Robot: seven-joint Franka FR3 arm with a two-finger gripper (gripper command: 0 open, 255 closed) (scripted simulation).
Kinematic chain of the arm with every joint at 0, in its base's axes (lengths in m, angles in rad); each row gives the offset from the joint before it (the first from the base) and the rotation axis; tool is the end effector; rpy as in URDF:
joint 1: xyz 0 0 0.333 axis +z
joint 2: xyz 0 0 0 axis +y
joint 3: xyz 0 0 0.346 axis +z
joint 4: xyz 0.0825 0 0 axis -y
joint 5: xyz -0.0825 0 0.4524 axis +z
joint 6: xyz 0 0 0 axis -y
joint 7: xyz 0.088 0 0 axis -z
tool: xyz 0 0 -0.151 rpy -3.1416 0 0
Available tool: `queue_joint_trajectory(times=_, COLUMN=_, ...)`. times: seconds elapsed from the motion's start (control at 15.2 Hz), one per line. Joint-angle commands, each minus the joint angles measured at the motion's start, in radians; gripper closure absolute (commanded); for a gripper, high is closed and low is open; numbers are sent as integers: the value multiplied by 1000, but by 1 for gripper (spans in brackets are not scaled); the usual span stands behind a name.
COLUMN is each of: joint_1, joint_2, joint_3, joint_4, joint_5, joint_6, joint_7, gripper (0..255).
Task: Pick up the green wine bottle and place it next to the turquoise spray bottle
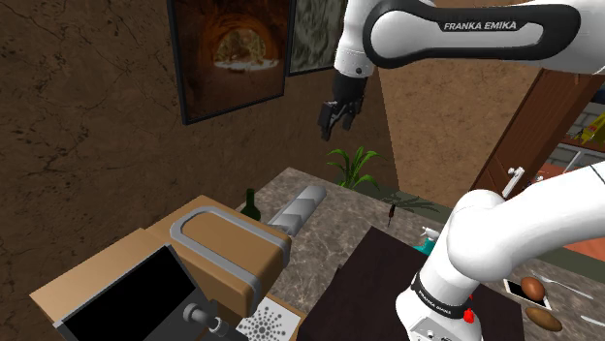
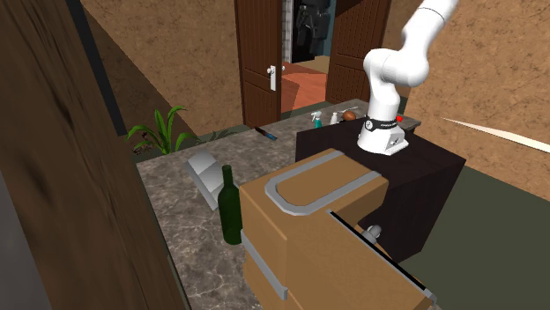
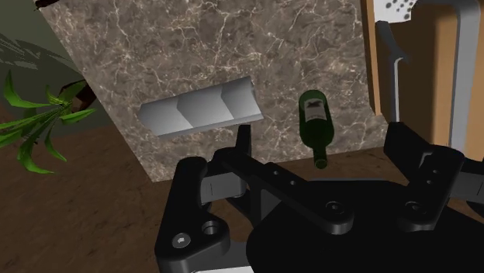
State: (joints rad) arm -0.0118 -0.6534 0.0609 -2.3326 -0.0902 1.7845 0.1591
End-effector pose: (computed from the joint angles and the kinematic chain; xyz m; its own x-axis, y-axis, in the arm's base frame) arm 0.4173 0.0117 0.5505 0.9877 -0.0985 0.1213 -0.1118 -0.9878 0.1085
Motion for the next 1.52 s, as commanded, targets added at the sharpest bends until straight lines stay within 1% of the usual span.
queue_joint_trajectory(times=0.0, joint_1=-3, joint_2=60, joint_3=-5, joint_4=-5, joint_5=3, joint_6=64, joint_7=3, gripper=0)
queue_joint_trajectory(times=0.33, joint_1=-6, joint_2=216, joint_3=-11, joint_4=-2, joint_5=14, joint_6=210, joint_7=16, gripper=0)
queue_joint_trajectory(times=0.73, joint_1=-7, joint_2=426, joint_3=-15, joint_4=45, joint_5=28, joint_6=363, joint_7=27, gripper=0)
queue_joint_trajectory(times=1.12, joint_1=-7, joint_2=649, joint_3=-17, joint_4=140, joint_5=46, joint_6=482, joint_7=30, gripper=0)
queue_joint_trajectory(times=1.45, joint_1=-7, joint_2=840, joint_3=-16, joint_4=254, joint_5=64, joint_6=552, joint_7=29, gripper=0)
